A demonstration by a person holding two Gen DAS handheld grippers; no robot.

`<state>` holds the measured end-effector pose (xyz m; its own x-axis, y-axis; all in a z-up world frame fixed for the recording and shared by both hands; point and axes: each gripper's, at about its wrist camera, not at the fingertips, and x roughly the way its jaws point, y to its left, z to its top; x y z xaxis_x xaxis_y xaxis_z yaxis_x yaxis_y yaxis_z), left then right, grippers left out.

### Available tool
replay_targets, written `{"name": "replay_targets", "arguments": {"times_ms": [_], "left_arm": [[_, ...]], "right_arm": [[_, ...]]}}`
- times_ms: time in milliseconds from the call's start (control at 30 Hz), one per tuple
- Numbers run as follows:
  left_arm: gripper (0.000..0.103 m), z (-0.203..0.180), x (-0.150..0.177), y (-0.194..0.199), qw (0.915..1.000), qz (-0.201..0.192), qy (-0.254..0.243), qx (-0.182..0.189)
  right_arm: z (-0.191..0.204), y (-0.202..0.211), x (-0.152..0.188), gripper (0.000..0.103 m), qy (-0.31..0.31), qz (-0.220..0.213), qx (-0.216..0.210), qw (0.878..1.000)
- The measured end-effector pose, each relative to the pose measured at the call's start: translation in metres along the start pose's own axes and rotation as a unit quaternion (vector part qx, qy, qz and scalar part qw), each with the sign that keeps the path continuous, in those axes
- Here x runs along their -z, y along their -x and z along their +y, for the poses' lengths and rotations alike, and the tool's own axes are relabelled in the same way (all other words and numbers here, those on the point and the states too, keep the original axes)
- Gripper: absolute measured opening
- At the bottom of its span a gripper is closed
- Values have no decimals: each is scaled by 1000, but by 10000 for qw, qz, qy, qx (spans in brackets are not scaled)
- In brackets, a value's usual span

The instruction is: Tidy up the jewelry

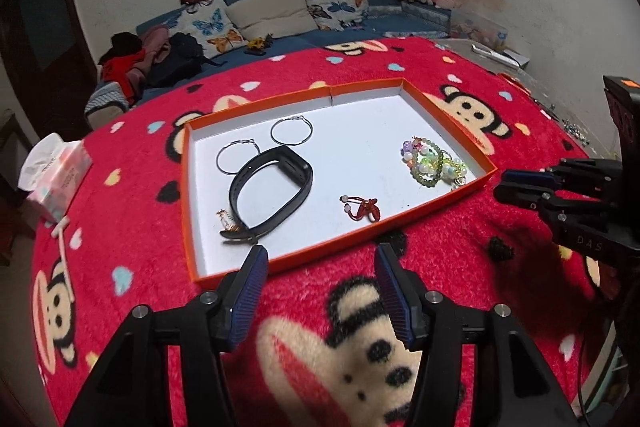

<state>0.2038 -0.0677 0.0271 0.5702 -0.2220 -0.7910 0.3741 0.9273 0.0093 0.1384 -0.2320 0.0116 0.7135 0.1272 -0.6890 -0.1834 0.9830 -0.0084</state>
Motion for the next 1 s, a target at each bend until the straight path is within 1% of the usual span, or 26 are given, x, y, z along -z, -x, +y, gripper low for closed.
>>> {"name": "replay_targets", "arguments": {"times_ms": [333, 533, 633, 700, 733, 1000], "left_arm": [[61, -5, 27, 36, 9993, -246, 249, -155], [62, -3, 42, 55, 9981, -378, 433, -201], [62, -2, 49, 63, 9974, -430, 545, -185], [62, -2, 55, 68, 9969, -469, 595, -217], [62, -3, 57, 70, 9967, -486, 600, -238], [62, -6, 75, 87, 9952, -568, 718, -351]], "right_arm": [[27, 20, 14, 22, 182, -99, 175, 9996], [38, 30, 21, 23, 206, -123, 125, 9996], [44, 34, 23, 27, 213, -146, 165, 9995], [48, 37, 24, 35, 249, -163, 219, 9993], [50, 38, 25, 36, 268, -190, 238, 9992], [60, 49, 32, 40, 194, -281, 222, 9992]]}}
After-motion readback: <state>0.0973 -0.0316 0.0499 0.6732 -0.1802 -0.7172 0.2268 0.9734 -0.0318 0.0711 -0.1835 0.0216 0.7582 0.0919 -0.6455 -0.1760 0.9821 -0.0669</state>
